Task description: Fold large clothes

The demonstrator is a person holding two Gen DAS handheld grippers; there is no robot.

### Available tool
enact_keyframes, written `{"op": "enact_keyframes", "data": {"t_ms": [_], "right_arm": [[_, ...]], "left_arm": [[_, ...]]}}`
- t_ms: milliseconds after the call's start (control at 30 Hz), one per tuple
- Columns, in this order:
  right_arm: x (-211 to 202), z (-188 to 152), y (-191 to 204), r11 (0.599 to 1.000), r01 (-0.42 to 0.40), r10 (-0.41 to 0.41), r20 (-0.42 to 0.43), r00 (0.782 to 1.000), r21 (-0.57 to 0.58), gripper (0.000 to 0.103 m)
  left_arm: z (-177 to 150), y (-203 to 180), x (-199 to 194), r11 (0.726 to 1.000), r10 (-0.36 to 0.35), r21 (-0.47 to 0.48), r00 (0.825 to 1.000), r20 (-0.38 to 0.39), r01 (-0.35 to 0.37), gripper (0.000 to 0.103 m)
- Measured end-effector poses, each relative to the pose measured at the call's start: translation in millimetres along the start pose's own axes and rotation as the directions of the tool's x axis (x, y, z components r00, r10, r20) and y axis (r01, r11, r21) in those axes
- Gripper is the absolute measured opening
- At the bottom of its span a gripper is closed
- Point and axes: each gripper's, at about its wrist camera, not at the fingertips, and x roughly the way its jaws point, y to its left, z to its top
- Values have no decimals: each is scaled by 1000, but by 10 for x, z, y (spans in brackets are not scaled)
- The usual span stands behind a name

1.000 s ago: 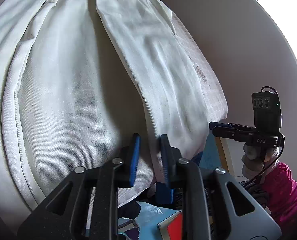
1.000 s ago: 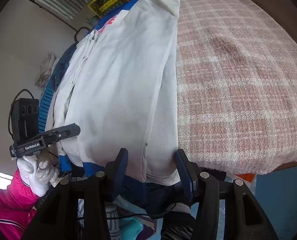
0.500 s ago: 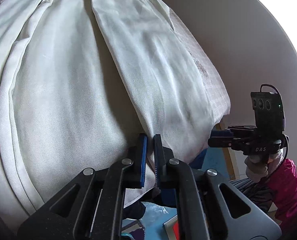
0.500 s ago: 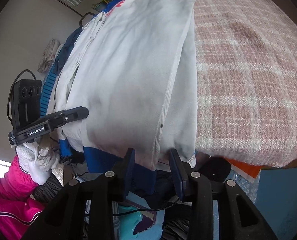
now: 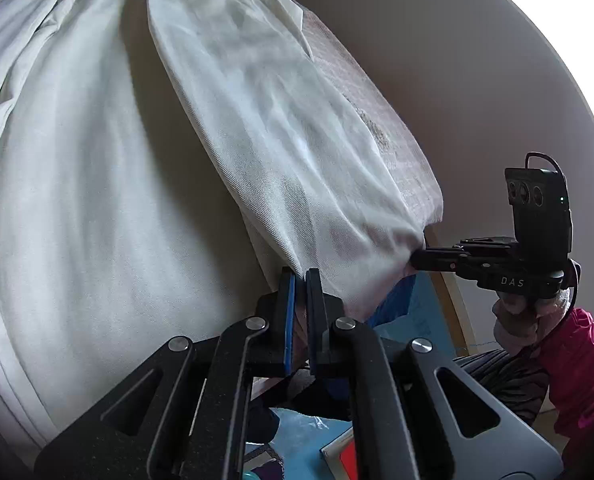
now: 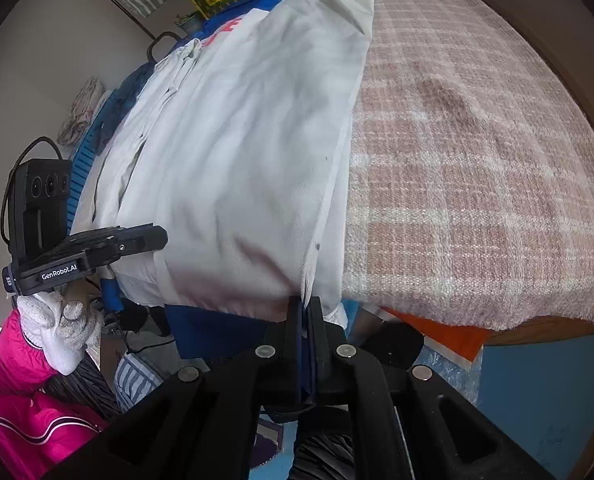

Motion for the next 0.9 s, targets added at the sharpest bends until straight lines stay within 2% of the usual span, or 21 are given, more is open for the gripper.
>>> {"op": "enact_keyframes", "data": {"t_ms": [67, 167, 200, 267, 333, 367, 500, 533, 633, 767, 900], "right_arm": [[77, -4, -27, 1000, 20, -20, -19, 1000, 4, 0], [165, 18, -2, 999, 37, -38, -34, 999, -14, 0], [163, 26, 11, 999, 33, -34, -36, 999, -20, 3], [123, 26, 22, 1000, 6, -6, -32, 999, -18, 11], [28, 9, 29, 1000, -16, 16, 2, 1000, -25, 38], [-20, -1, 23, 1000, -15, 15, 21, 1000, -28, 40], [-82, -47, -105, 999, -35, 34, 39, 999, 13, 40], [-92, -45, -133, 1000, -16, 15, 44, 999, 16, 36], [-306, 56, -137, 1000, -28, 27, 140, 990, 8, 30], [-636, 483, -15, 999, -24, 33, 294, 955, -35, 30], [-758, 1126, 178, 996, 11, 23, 397, 918, -83, 28]], "left_arm": [[-20, 29, 36, 1000, 24, 15, 1000, -13, -24, 3], [-21, 87, 9, 1000, 17, -5, 1000, -10, -17, 3], [-22, 75, -1, 1000, 25, 5, 1000, -8, -25, 3], [-31, 59, -44, 1000, 28, 10, 1000, -1, -28, 3], [-46, 48, -113, 1000, 22, 9, 1000, 2, -22, 3], [-51, 40, -157, 999, 31, 19, 1000, 3, -31, 3], [-99, -38, -387, 995, 65, 73, 997, 35, -68, 3], [-98, -48, -453, 994, 66, 82, 997, 44, -69, 3], [-41, -97, -585, 990, 86, 104, 993, 79, -94, 3], [156, -107, -567, 990, 95, 97, 988, 118, -107, 3], [333, -44, -488, 994, 101, 22, 983, 151, -106, 3]]}}
